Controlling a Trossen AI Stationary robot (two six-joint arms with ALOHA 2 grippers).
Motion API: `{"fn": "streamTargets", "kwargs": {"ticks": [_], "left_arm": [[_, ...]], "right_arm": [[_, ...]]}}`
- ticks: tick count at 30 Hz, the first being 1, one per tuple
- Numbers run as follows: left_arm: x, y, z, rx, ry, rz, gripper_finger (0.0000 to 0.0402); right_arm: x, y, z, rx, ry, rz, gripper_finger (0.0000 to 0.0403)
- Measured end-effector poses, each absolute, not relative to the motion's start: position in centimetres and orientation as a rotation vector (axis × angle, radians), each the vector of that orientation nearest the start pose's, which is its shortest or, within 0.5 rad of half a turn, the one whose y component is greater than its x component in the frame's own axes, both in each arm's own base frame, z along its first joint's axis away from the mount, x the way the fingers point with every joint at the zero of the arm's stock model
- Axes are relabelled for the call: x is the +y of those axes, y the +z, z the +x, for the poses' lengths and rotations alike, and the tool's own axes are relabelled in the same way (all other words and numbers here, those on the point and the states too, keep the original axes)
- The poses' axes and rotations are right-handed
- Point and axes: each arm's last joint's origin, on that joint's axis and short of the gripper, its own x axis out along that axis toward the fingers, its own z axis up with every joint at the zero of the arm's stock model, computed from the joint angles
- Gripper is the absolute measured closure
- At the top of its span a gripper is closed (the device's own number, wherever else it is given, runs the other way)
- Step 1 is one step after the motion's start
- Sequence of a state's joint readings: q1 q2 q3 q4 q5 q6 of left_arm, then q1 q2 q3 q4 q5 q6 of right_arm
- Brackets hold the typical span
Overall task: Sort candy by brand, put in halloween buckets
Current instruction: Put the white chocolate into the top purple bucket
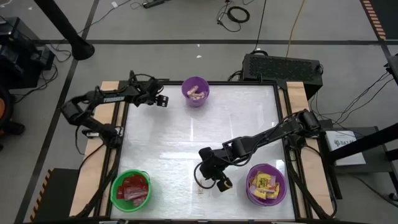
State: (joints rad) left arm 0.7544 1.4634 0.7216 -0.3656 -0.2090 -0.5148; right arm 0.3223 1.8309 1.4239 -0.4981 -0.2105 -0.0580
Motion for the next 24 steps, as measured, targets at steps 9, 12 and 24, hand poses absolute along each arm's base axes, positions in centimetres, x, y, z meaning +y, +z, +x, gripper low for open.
{"fn": "streamTargets", "kwargs": {"ticks": [9,12,24], "left_arm": [[19.3,14.4,18.4,0.836,1.207,-0.756,0.0150],[19.6,13.6,18.2,0.853,1.234,-0.804,0.0150],[19.7,12.4,18.6,0.885,1.222,-0.822,0.0168]], "right_arm": [[13.4,23.8,36.8,0.975,0.499,-0.045,0.0342],[13.4,23.8,36.6,0.997,0.514,-0.020,0.0342],[13.4,23.9,36.5,1.008,0.504,-0.003,0.0342]]}}
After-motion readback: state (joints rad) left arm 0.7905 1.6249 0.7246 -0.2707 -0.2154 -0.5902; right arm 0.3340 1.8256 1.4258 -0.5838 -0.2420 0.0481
